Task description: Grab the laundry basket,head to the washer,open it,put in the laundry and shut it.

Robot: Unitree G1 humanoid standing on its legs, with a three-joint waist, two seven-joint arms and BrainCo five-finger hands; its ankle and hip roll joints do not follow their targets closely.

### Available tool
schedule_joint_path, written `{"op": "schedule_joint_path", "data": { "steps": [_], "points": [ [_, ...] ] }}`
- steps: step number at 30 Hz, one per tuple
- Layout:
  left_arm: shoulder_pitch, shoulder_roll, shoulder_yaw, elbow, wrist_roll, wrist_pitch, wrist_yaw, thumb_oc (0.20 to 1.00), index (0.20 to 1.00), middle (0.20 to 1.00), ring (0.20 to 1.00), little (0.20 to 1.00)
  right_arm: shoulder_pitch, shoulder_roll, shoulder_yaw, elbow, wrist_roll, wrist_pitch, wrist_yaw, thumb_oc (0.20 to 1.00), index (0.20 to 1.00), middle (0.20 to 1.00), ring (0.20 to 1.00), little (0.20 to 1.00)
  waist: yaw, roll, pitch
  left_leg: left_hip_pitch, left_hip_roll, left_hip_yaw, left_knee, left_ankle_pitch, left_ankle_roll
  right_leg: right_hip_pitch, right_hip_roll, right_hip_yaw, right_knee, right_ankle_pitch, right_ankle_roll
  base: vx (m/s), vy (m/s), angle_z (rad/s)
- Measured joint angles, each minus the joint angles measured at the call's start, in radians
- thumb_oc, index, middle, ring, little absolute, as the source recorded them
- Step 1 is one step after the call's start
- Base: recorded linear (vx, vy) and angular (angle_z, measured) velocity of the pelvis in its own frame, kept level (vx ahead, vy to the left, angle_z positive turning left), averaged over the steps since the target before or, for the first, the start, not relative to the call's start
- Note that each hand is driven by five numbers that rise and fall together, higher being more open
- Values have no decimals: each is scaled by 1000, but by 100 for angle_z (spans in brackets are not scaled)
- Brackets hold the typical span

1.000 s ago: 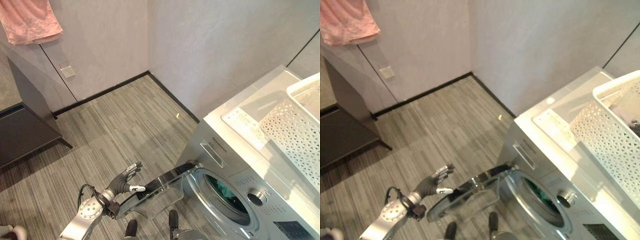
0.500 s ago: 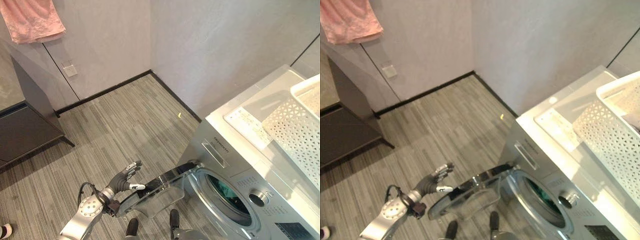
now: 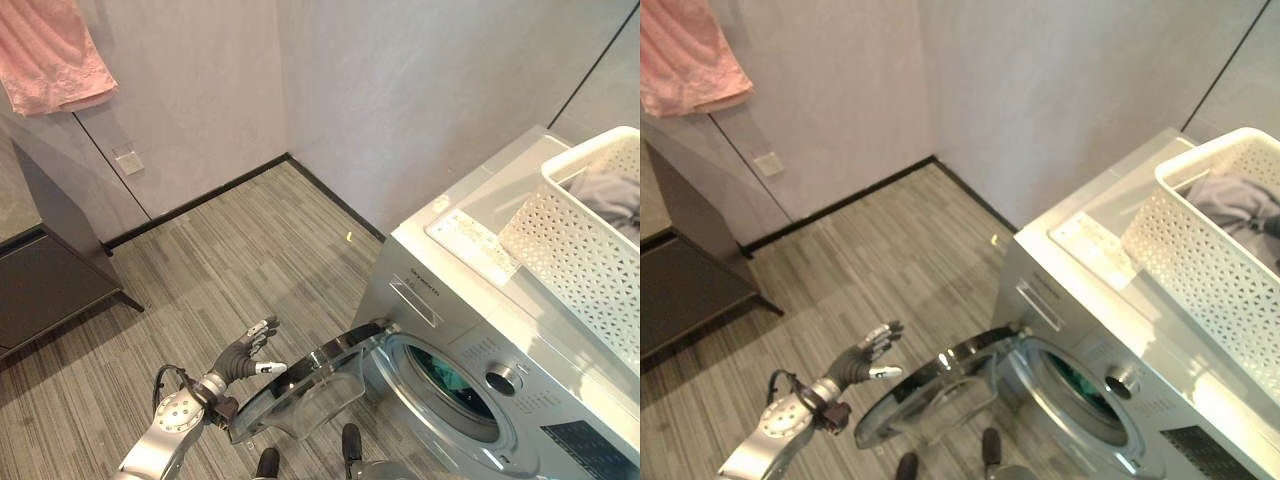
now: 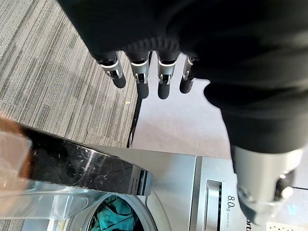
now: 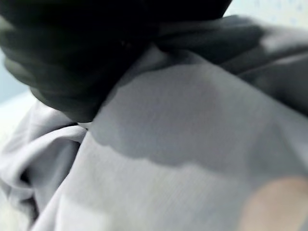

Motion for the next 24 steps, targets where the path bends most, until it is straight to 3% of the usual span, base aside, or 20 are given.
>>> {"op": "schedule_joint_path", "data": {
  "steps": [8, 24],
  "points": [
    [-20, -4, 1, -1, 0, -1, 35, 1000, 1000, 1000, 1000, 1000, 42, -1, -208, -162, 33, -38, -246, 200, 200, 200, 200, 200, -8, -3, 1, 23, -11, 8, 0, -3, 6, 20, -11, 6, 0, 5, 8, -28, 55, -2],
    [-34, -34, 31, 5, 12, -3, 95, 1000, 1000, 1000, 1000, 1000, -29, -1, -296, -377, -106, -46, -546, 200, 200, 200, 200, 200, -20, -27, 17, 134, -55, 74, 2, -29, 49, 103, -47, 72, 0, -4, 46, -49, 73, -11]
  ]
}}
